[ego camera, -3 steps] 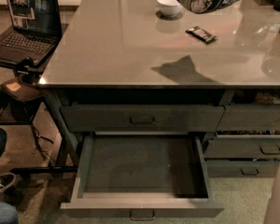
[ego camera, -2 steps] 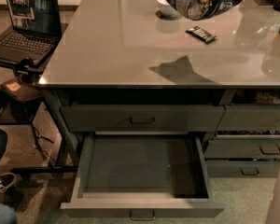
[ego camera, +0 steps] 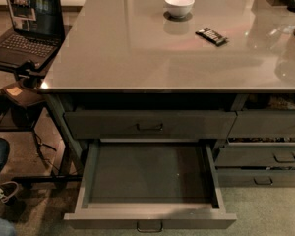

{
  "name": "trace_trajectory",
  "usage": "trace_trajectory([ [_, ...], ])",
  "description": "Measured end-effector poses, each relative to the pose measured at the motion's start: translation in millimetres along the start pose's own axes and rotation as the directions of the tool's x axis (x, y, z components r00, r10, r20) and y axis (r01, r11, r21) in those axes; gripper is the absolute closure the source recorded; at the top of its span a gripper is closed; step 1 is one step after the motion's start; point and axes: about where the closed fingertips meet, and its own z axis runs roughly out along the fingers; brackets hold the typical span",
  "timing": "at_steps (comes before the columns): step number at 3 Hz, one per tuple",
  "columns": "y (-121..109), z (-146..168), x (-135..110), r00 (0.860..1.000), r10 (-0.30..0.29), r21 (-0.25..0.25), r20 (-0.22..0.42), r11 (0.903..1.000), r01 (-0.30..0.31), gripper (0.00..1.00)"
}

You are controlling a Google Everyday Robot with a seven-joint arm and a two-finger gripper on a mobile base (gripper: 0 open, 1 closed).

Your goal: Place blue chip bag into middle drawer

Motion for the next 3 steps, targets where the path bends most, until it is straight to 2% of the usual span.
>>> trace_trajectory([
  [1,22,-23,-6,0.999,-0.027,0.040,0.026,0.9989,0.026,1.00],
  [2,22,-23,-6,0.999,-0.027,0.040,0.026,0.9989,0.026,1.00],
  [3,31,-11,11,0.999,-0.038,0.052,0.019,0.9980,0.037,1.00],
])
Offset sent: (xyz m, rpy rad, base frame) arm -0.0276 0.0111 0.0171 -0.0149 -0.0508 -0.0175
